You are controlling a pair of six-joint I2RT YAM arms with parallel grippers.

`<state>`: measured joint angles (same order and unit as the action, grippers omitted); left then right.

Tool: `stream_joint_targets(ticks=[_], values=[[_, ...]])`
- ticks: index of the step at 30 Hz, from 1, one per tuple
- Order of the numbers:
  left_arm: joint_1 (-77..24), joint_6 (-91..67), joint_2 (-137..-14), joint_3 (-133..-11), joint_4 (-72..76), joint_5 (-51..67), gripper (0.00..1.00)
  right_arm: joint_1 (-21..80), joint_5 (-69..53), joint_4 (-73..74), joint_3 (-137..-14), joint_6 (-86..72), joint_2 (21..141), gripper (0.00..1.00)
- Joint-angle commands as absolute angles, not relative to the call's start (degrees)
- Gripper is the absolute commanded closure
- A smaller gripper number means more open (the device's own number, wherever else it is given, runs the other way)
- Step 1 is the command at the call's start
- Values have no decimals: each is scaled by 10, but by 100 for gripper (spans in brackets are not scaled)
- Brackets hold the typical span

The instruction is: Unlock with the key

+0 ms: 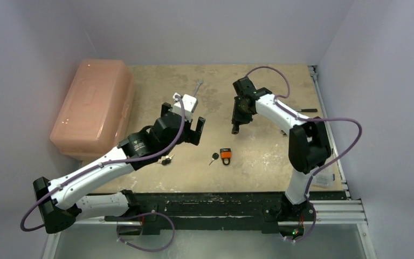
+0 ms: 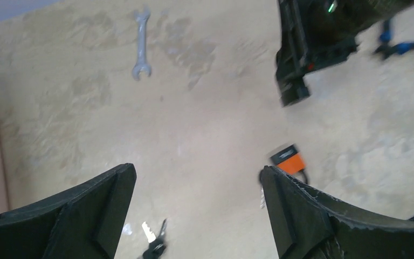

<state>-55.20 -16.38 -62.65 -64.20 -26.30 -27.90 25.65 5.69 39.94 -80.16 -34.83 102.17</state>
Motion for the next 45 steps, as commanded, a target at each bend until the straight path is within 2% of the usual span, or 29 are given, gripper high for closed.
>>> stream_joint_targets(ticks=[1,4,14,18,20,26,31,39,45], values=[[-546,-96,-633,-571,-264,-337,8,255,66,427,-891,-291,1072,100],[-544,-88,-644,-573,-284,-318,14,252,83,452,-938,-280,1119,100],[-544,-89,-652,-555,-278,-283,15,244,74,441,-973,-287,1193,98],[-544,-89,-657,-556,-279,-281,15,244,67,422,-958,-282,1188,68],[-543,-90,-660,-556,-279,-280,15,243,64,416,-952,-282,1184,59],[-544,-90,-665,-556,-281,-280,15,243,63,415,-954,-283,1184,47],[-543,-90,-666,-556,-281,-280,15,243,65,416,-957,-282,1180,43],[-544,-90,-658,-556,-284,-303,14,243,79,418,-965,-274,1140,21],[-539,-95,-655,-558,-290,-341,14,245,80,410,-959,-251,1076,17]])
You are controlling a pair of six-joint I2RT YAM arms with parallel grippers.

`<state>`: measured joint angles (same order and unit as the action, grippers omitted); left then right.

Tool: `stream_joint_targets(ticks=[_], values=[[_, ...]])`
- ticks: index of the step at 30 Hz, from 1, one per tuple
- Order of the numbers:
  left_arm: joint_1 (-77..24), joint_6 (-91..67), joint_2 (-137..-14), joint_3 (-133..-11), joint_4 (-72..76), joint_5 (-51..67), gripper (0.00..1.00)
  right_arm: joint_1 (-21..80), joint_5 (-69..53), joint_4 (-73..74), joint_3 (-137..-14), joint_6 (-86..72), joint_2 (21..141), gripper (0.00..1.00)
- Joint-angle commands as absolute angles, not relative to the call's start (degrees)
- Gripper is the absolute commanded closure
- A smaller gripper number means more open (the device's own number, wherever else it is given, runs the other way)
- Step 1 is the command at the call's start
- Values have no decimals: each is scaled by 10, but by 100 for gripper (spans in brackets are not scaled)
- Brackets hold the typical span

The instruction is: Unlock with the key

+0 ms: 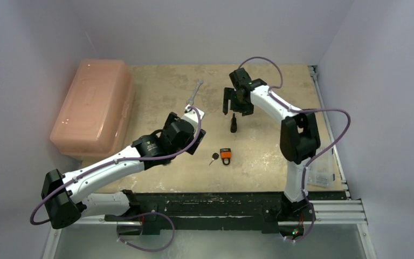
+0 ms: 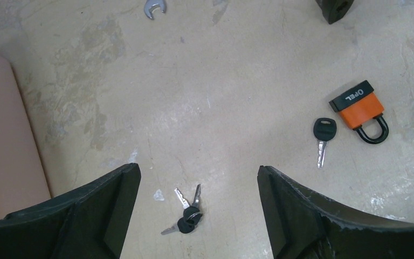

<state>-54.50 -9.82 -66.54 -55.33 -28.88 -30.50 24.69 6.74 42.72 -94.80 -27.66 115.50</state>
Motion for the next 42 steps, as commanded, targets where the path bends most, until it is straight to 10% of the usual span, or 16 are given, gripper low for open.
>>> stream_joint_targets(ticks=[1,18,30,42], values=[[-538,-96,-655,-559,-291,-345,14,248,78,403,-945,-248,1054,17],[-498,-131,-624,-564,-311,-459,15,395,12,251,-688,-226,789,23],[-469,-132,-597,-558,-300,-451,17,615,205,293,-661,-569,847,24],[-469,-132,-593,-558,-303,-444,17,619,232,475,-777,-720,1025,17]])
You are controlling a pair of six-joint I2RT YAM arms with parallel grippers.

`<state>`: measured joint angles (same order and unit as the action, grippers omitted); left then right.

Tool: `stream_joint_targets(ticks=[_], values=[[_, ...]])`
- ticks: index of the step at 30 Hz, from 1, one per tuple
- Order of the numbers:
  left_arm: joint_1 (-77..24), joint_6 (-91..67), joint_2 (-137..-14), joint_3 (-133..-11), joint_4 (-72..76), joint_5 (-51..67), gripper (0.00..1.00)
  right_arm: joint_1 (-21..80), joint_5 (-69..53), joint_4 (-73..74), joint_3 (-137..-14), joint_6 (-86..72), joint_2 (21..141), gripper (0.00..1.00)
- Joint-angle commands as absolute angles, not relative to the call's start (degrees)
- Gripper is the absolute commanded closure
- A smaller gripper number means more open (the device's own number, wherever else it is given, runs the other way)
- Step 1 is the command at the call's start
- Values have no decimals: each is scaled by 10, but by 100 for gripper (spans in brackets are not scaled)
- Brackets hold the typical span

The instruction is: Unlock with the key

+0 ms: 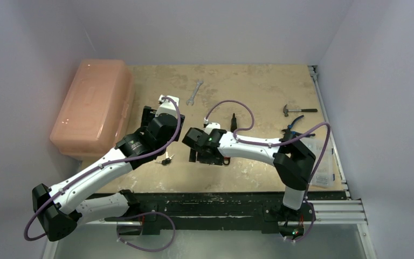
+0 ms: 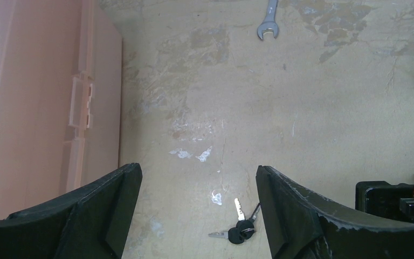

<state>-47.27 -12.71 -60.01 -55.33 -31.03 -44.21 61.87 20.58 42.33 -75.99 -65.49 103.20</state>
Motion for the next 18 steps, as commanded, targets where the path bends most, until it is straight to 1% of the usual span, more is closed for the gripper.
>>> stream_joint_targets(ticks=[1,5,14,18], values=[[-469,-132,-593,-557,-304,-442,17,618,236,476,-777,-722,1027,17],[-469,-131,-592,-559,-304,-436,17,613,255,469,-776,-719,1042,17],[-469,-130,-590,-557,-303,-429,17,575,245,406,-755,-688,1054,27],[-468,-129,-592,-558,-303,-428,18,557,245,404,-755,-679,1058,30]])
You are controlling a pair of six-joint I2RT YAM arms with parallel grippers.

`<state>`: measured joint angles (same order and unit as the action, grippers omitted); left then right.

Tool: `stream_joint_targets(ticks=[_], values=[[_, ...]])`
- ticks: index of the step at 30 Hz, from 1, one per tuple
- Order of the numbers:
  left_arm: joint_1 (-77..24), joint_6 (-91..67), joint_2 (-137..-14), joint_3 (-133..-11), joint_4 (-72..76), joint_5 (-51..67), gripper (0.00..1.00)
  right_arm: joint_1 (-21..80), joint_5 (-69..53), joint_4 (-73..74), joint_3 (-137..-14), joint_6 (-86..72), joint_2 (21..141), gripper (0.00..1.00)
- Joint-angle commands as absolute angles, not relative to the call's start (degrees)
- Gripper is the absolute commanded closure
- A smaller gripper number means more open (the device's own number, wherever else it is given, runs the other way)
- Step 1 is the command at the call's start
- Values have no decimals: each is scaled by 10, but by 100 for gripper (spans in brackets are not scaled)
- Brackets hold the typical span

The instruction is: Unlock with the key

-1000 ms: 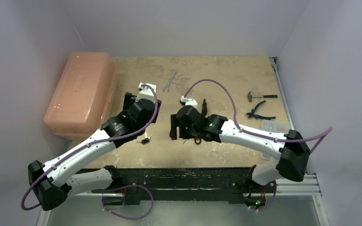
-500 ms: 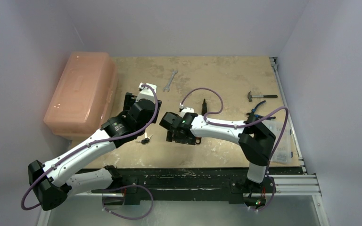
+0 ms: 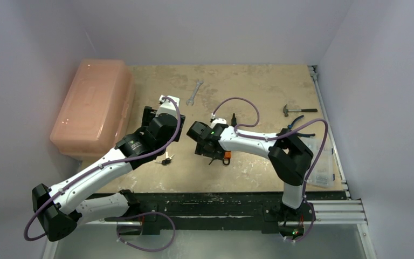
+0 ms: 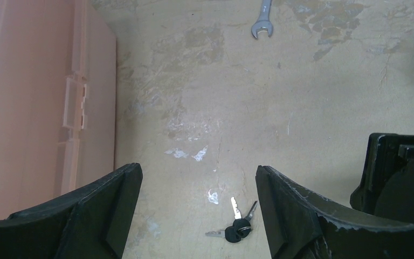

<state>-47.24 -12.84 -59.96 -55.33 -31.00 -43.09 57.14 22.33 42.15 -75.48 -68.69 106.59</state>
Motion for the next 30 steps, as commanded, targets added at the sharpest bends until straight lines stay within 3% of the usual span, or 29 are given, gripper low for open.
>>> stream_joint_targets(ticks=[1,22,30], values=[[-468,-130,-592,-557,-303,-427,18,553,245,403,-754,-677,1059,30],[-468,-128,-593,-558,-302,-423,18,543,233,388,-732,-670,1091,36],[-468,-127,-593,-557,-302,-423,18,534,236,387,-729,-666,1099,44]])
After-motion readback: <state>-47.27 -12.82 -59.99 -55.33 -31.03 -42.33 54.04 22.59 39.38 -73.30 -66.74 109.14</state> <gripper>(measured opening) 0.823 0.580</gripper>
